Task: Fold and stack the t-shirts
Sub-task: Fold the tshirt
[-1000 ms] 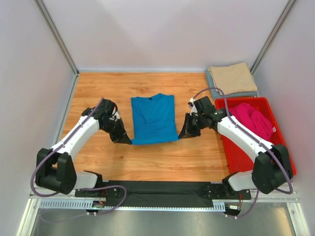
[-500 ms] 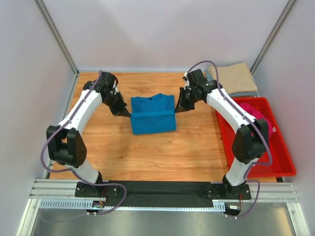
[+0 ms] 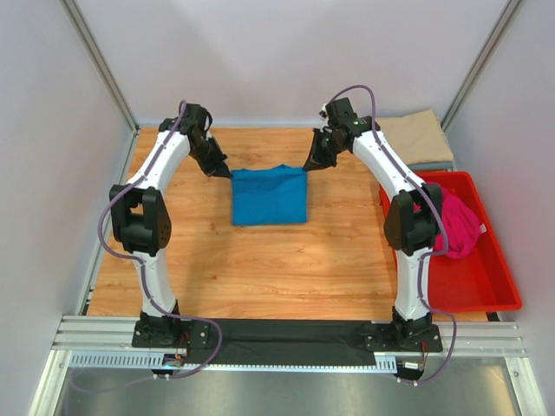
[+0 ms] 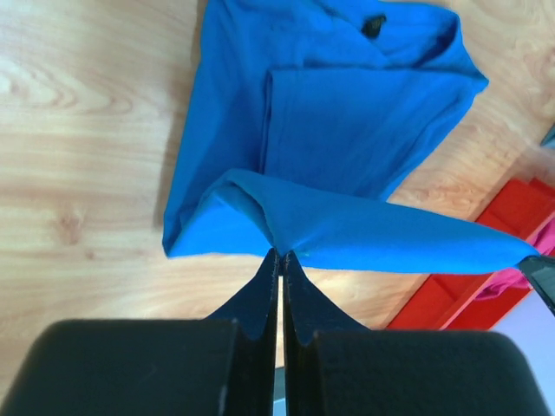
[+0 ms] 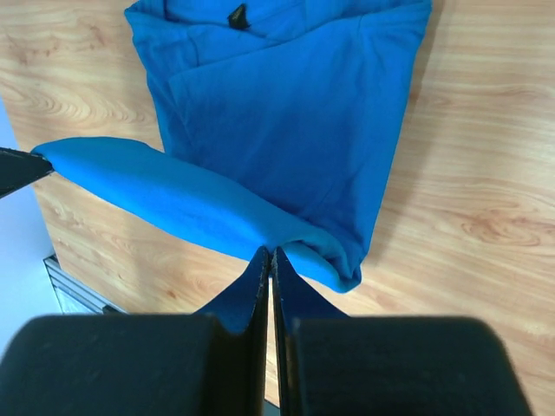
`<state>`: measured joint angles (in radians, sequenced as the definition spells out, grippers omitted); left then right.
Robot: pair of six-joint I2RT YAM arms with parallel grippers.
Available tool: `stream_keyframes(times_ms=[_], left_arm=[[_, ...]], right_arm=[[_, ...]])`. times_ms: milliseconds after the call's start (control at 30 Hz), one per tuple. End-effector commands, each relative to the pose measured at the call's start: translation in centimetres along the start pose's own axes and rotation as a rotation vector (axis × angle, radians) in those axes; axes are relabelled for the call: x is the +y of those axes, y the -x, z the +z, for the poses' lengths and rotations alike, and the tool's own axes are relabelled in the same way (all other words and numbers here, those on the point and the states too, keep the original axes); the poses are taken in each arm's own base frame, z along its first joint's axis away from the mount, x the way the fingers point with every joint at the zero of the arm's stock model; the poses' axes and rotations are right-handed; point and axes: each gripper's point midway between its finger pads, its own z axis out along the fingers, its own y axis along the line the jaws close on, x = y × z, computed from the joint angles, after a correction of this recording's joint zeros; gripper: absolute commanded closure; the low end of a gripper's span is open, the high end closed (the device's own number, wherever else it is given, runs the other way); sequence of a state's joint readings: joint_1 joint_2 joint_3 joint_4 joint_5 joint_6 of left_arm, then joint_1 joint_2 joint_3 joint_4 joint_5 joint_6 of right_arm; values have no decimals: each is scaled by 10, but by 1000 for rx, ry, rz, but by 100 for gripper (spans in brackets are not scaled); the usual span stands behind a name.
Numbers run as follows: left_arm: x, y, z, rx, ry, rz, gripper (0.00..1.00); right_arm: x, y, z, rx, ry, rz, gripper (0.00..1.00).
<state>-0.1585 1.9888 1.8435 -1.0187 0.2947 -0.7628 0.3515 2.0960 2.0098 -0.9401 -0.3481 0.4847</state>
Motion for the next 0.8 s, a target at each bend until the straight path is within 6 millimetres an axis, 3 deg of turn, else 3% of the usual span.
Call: stream_keyframes(times_ms=[0, 133, 467, 633, 767], left_arm=[[-13, 27, 2, -60, -64, -14, 100], [-23, 41, 14, -65, -121, -34, 100], [-19, 63, 42, -80, -108, -71, 100], [-27, 84, 43, -155, -139, -58, 100], [-26, 102, 66, -174, -138, -51, 100]], right_arm=[[-3, 22, 0, -41, 18, 15, 100], [-3, 35, 14, -61, 57, 26, 100], [-7, 54, 39, -85, 108, 28, 100], [-3, 73, 44, -152, 125, 0, 100], [-11, 83, 66, -182, 129, 26, 98]])
